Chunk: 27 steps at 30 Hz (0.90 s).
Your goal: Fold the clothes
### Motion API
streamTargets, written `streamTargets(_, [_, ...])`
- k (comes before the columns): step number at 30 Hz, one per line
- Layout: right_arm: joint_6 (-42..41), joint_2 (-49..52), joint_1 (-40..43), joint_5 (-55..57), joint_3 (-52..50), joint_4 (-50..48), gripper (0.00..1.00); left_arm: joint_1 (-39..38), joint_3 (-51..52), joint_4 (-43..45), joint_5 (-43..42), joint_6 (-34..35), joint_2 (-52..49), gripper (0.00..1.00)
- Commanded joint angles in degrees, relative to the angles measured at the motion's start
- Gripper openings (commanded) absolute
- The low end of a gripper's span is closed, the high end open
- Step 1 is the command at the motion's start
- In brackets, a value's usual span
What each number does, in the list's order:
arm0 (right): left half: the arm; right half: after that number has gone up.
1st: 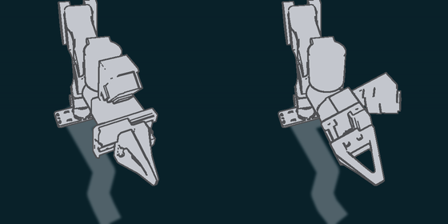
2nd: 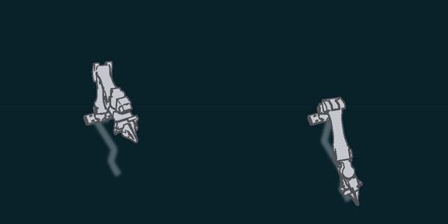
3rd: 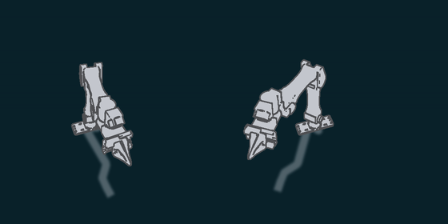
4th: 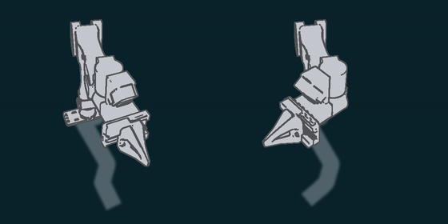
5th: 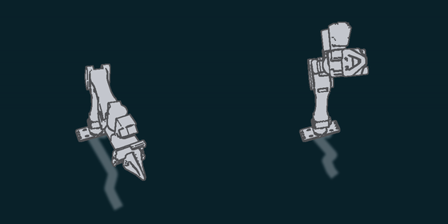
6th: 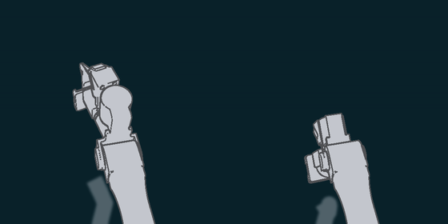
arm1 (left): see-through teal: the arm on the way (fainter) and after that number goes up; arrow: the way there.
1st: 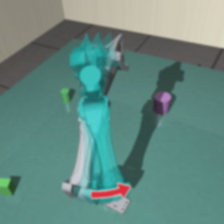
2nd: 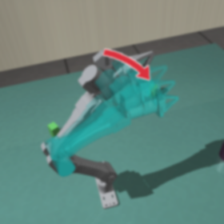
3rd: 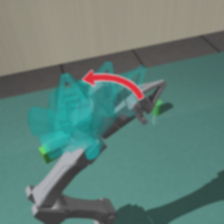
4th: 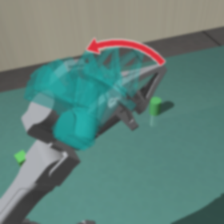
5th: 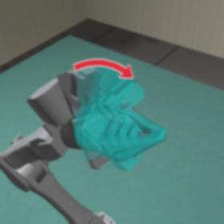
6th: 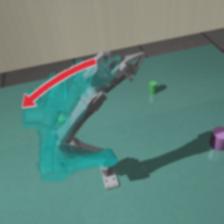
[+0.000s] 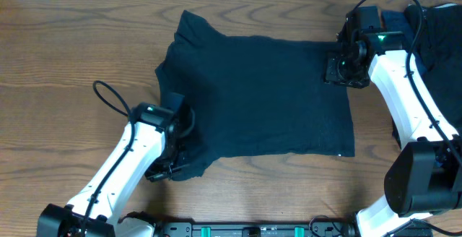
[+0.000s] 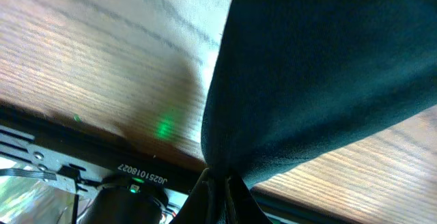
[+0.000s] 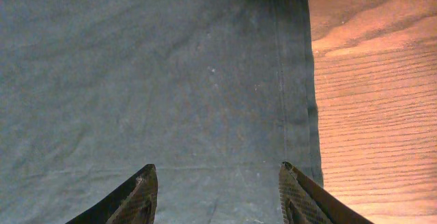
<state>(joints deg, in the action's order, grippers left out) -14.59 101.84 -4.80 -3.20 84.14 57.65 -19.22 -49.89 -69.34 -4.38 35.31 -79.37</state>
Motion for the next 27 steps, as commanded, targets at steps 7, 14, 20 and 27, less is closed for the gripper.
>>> streamTargets(7, [0.5, 0.4, -0.5, -0.2, -0.3, 0.2, 0.56, -4.8, 7.1, 2.6, -3.0, 4.8, 0.5, 0.06])
streamTargets(14, [0.5, 0.4, -0.5, -0.2, -0.3, 0.4, 0.56, -5.7, 7.3, 1.2, -5.9, 1.9, 0.5, 0.79])
streamTargets(20, [0.5, 0.4, -0.5, -0.3, -0.3, 1.8, 0.52, -5.7, 1.2, 2.4, -4.8, -2.3, 0.6, 0.79])
streamTargets(27, [-0.2, 0.4, -0.8, -2.9, -1.9, 5.0, 0.01, -5.3, -4.8, 12.8, -0.1, -5.1, 0.6, 0.09])
